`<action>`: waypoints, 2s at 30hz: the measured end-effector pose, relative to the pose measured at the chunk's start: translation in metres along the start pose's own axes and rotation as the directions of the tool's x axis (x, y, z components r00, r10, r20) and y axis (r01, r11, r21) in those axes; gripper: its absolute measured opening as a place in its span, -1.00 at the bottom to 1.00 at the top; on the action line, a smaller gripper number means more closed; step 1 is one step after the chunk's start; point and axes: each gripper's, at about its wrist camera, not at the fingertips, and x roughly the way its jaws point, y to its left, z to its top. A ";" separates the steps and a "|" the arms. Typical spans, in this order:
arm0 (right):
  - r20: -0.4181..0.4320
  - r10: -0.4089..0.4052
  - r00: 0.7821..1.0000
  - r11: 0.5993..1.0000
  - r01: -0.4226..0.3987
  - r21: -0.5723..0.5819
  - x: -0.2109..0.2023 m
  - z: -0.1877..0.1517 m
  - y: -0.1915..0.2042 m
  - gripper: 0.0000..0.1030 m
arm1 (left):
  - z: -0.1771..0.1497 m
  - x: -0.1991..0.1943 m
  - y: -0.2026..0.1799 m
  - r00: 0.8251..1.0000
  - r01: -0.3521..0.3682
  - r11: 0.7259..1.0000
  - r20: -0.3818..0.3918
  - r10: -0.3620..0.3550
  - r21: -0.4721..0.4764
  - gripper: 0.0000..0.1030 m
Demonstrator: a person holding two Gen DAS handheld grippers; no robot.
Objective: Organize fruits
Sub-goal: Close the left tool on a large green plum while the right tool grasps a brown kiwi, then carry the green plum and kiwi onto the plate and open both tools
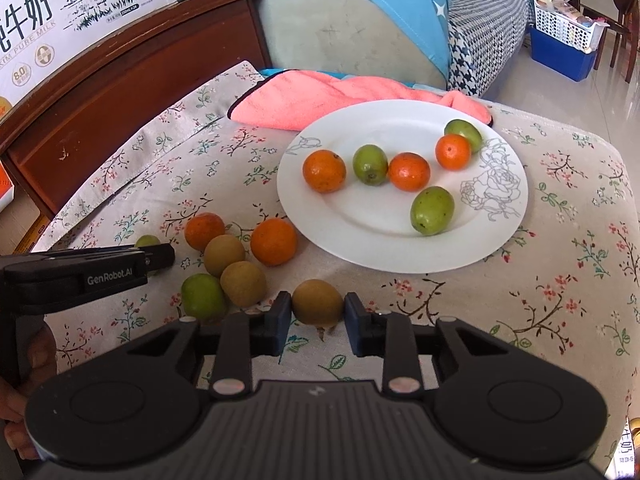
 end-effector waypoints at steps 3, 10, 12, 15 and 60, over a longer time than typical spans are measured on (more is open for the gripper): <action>0.002 0.003 1.000 1.000 -0.003 0.004 -0.001 0.001 -0.001 -0.44 | 0.000 -0.001 0.003 1.000 0.020 1.000 0.007 -0.020 -0.019 -0.53; 0.000 0.003 1.000 1.000 -0.003 0.012 -0.001 0.001 -0.001 -0.44 | -0.004 0.000 -0.003 1.000 0.025 0.999 0.008 -0.025 0.023 -0.52; -0.001 0.002 1.000 1.000 -0.002 0.015 -0.001 0.000 -0.002 -0.44 | -0.003 0.000 -0.004 1.000 0.018 1.000 0.010 -0.019 0.024 -0.52; -0.003 0.001 1.000 1.000 -0.001 0.019 0.000 0.000 -0.002 -0.44 | -0.002 0.001 -0.004 1.000 0.016 1.000 0.004 -0.016 0.017 -0.51; 0.176 0.092 0.980 0.949 -0.140 0.284 -0.018 0.094 -0.088 -0.44 | 0.055 -0.001 -0.099 0.950 0.295 0.939 0.048 -0.308 0.176 -0.54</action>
